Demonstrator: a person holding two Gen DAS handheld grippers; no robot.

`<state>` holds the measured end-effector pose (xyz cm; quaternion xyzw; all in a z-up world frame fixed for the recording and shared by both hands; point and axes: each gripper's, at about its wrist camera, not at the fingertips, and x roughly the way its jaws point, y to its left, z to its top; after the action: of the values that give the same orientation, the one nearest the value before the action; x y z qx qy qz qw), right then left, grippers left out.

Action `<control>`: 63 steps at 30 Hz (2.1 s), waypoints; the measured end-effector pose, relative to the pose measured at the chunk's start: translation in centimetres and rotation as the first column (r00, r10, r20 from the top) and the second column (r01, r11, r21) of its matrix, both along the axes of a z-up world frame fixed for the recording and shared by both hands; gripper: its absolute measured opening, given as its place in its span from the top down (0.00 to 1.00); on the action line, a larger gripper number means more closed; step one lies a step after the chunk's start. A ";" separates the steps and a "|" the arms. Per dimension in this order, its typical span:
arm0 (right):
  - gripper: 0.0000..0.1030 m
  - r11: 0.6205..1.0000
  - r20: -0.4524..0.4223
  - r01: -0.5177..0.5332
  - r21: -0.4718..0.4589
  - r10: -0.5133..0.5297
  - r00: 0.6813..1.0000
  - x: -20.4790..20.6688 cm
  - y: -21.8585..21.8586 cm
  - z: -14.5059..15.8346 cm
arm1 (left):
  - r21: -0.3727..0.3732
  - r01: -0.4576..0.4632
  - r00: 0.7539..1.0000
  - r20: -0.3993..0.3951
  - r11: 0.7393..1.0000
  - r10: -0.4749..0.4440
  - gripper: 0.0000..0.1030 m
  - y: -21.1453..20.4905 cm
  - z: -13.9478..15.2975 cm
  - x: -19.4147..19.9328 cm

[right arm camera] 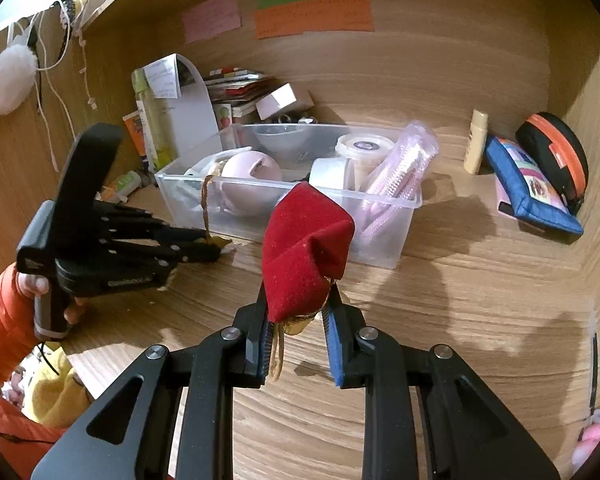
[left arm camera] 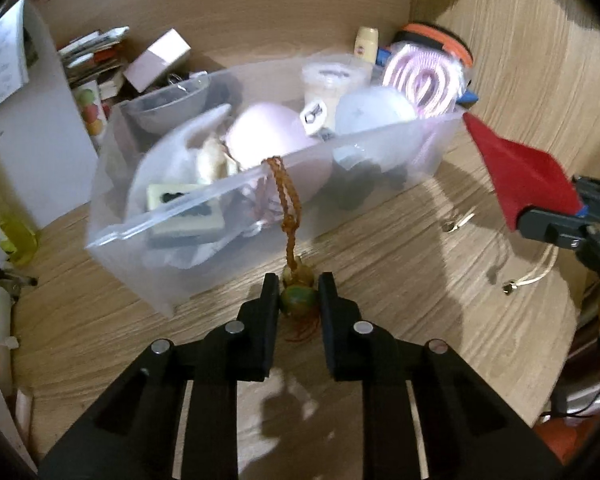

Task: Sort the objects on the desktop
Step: 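Carry the brass ornament and red pouch over the clear box, then lower the ornament and pouch into the box and open both grippers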

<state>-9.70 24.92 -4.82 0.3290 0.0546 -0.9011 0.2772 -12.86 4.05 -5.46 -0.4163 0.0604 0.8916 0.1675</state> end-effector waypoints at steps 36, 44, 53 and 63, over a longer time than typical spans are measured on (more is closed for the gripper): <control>0.80 0.995 -0.130 -0.073 -0.064 0.064 0.989 -7.7 -6.7 7.5 | 0.225 0.045 0.982 -0.190 0.973 -0.001 0.82 -3.9 9.8 -5.6; 0.80 0.997 -0.022 -0.073 -0.039 0.072 0.997 -10.8 -7.8 3.1 | 0.213 0.021 0.996 -0.091 0.977 -0.002 0.82 -3.7 6.3 -7.7; 0.77 0.997 -0.027 -0.065 0.028 0.066 0.997 -11.0 -8.3 1.7 | 0.161 0.014 0.995 -0.102 0.987 0.002 0.75 -3.3 5.9 -7.6; 0.68 0.997 -0.075 -0.029 0.072 0.035 0.997 -10.2 -8.6 2.4 | 0.148 0.008 0.991 -0.136 0.989 0.013 0.60 -3.1 6.5 -7.2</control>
<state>-19.87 16.34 -2.39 0.3034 0.1024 -0.9058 0.2774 -20.11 0.94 1.06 -0.3409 0.0047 0.9202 0.1925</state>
